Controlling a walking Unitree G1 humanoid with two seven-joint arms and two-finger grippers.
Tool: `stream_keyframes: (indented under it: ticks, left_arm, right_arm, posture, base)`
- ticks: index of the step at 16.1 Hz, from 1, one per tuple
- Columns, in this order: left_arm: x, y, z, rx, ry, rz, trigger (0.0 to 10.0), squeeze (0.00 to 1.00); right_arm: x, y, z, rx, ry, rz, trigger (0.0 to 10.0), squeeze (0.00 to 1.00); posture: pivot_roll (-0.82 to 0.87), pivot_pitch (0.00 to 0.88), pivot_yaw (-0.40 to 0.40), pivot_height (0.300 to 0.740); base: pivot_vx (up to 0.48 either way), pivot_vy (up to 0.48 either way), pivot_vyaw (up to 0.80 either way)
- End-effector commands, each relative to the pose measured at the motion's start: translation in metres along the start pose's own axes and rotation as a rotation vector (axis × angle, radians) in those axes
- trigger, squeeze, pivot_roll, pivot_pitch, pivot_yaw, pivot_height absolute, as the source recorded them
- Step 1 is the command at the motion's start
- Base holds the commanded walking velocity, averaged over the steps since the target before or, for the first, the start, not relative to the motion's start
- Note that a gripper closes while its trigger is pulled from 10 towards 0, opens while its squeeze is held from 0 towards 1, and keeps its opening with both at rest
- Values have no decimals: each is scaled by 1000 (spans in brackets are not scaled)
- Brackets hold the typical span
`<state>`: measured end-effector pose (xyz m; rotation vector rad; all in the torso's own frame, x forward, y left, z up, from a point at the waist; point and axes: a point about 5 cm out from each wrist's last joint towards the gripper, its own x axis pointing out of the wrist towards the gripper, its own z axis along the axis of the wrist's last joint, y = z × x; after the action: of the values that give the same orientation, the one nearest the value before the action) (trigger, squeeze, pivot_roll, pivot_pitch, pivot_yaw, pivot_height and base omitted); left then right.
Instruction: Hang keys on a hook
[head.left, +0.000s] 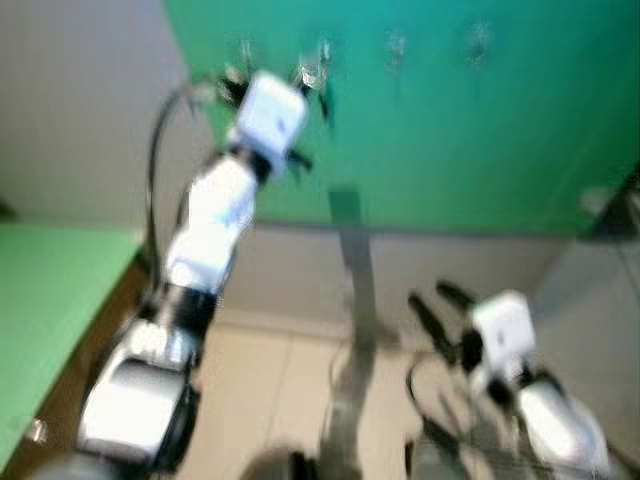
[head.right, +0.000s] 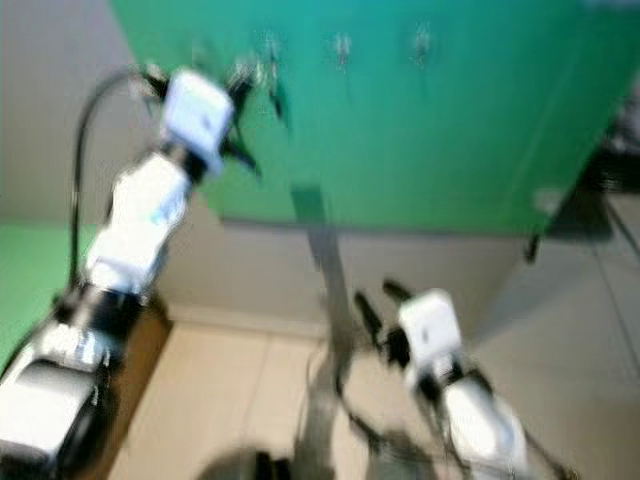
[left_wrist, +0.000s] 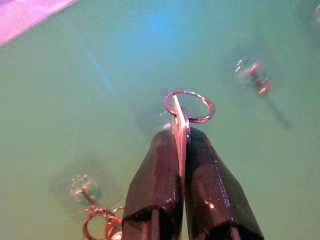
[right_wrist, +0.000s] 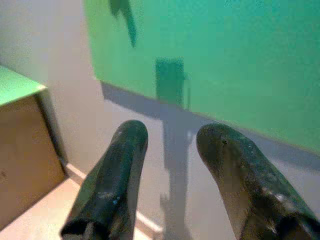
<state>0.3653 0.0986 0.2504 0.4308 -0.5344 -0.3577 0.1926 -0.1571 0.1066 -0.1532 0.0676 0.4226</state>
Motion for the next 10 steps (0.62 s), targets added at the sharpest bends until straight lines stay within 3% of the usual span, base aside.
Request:
stream_keyframes:
  ticks: [1,3,4,5,6,7,8,9,10]
  left_arm:
    - [3,-2,4,13,-25,-13,0,0]
    - [4,-5,1,14,-11,-39,0,0]
    - [-3,-17,-15,-112,86,-132,0,0]
    - [-21,-29,-32,-295,185,-223,0,0]
    - [-43,-34,-44,-401,238,-225,0,0]
    - [-69,-30,-57,-502,299,-130,0,0]
    - [-96,-25,-63,-507,335,-55,0,0]
    - [-116,-21,-66,-433,360,-34,0,0]
    - [-123,-19,-66,-417,366,-23,0,0]
  right_arm:
    - [0,5,-3,24,11,19,10000,0]
    - [0,7,-4,27,10,19,10000,0]
    - [3,7,-3,31,4,9,10000,0]
    - [7,5,-2,50,-5,-26,10000,0]
    - [12,2,0,66,-20,-54,10000,0]
    - [18,-5,3,79,-39,-108,10000,0]
    - [23,-17,3,88,-47,-185,10000,0]
    - [27,-27,2,89,-46,-239,10000,0]
    - [29,-30,1,94,-46,-255,10000,0]
  posture:
    - [-399,92,138,716]
    - [-405,85,152,716]
    - [-407,74,165,716]
    - [-406,68,171,716]
    - [-398,63,173,716]
    - [-364,51,176,716]
    - [-330,45,167,716]
    - [-301,32,156,716]
    - [-295,30,154,716]
  base:
    - [0,0,0]
    - [0,0,0]
    - [0,0,0]
    - [0,0,0]
    - [0,0,0]
    - [0,0,0]
    - [0,0,0]
    - [0,0,0]
    - [0,0,0]
